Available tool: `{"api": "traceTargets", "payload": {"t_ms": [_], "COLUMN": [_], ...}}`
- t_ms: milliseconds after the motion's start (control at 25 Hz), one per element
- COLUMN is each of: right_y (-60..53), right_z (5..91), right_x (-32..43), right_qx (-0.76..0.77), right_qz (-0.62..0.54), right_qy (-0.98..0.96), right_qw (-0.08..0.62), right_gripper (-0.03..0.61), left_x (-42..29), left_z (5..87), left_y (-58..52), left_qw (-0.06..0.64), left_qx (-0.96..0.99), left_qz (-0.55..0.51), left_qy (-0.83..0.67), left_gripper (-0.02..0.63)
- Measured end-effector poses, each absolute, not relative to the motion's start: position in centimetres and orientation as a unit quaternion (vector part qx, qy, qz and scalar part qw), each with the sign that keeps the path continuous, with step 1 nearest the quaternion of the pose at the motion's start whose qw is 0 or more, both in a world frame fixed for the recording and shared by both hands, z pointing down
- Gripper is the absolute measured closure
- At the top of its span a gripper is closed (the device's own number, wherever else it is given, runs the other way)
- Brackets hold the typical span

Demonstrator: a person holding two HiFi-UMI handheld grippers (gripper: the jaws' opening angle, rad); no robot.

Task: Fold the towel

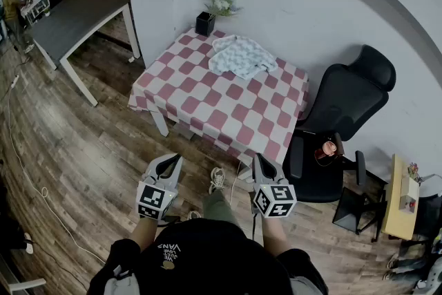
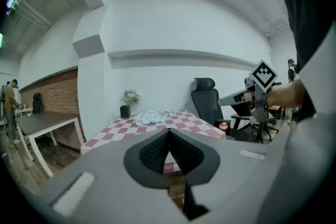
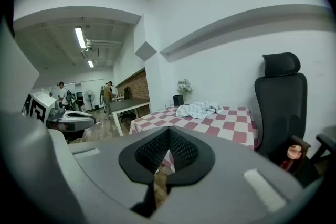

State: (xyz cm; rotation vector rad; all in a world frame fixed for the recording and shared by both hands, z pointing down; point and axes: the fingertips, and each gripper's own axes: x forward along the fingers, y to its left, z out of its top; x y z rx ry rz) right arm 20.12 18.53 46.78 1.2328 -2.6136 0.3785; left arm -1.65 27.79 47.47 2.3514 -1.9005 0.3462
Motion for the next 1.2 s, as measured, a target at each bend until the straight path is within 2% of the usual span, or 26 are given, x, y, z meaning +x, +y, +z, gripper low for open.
{"api": "traceTargets", "payload": {"t_ms": [120, 280, 320, 360, 400, 440, 480, 600, 680, 800, 1200], "right_y": [18.4, 17.4, 17.1, 16.8, 16.4, 16.0, 15.4, 13.2, 11.3, 7.9, -6.1], "right_z": [46.7, 46.0, 46.0, 46.1, 46.2, 46.3, 46.5, 46.8, 46.9, 46.7, 44.0], "right_x": [20.0, 19.7, 19.6, 19.4, 19.3, 19.1, 19.0, 18.7, 18.6, 18.2, 16.1], "right_qx": [0.417, 0.402, 0.402, 0.401, 0.4, 0.4, 0.4, 0.401, 0.404, 0.405, 0.386], "right_qz": [0.137, 0.165, 0.169, 0.172, 0.176, 0.178, 0.179, 0.167, 0.162, 0.165, 0.126], "right_qy": [-0.893, -0.899, -0.899, -0.898, -0.898, -0.898, -0.897, -0.898, -0.897, -0.896, -0.911], "right_qw": [0.103, 0.05, 0.048, 0.049, 0.051, 0.054, 0.058, 0.073, 0.076, 0.074, 0.074], "right_gripper": [0.574, 0.574, 0.574, 0.558, 0.479, 0.387, 0.321, 0.238, 0.203, 0.19, 0.189], "left_x": [-1.5, -0.3, -0.1, -0.1, -0.1, -0.2, -0.4, -1.0, -1.6, -2.7, -5.3], "left_z": [47.4, 46.9, 46.8, 46.7, 46.8, 46.9, 47.1, 47.9, 48.3, 48.2, 48.5], "left_y": [27.6, 26.5, 26.2, 25.7, 25.3, 24.8, 24.3, 22.5, 21.2, 18.5, 6.3], "left_qw": [0.051, 0.056, 0.057, 0.059, 0.063, 0.067, 0.071, 0.08, 0.087, 0.091, 0.114], "left_qx": [0.772, 0.799, 0.803, 0.804, 0.803, 0.801, 0.8, 0.798, 0.795, 0.789, 0.782], "left_qz": [0.104, 0.068, 0.061, 0.056, 0.051, 0.049, 0.049, 0.06, 0.066, 0.069, 0.084], "left_qy": [-0.625, -0.595, -0.589, -0.589, -0.59, -0.593, -0.594, -0.595, -0.597, -0.604, -0.607], "left_gripper": [0.613, 0.602, 0.59, 0.529, 0.391, 0.328, 0.308, 0.25, 0.235, 0.23, 0.23]}}
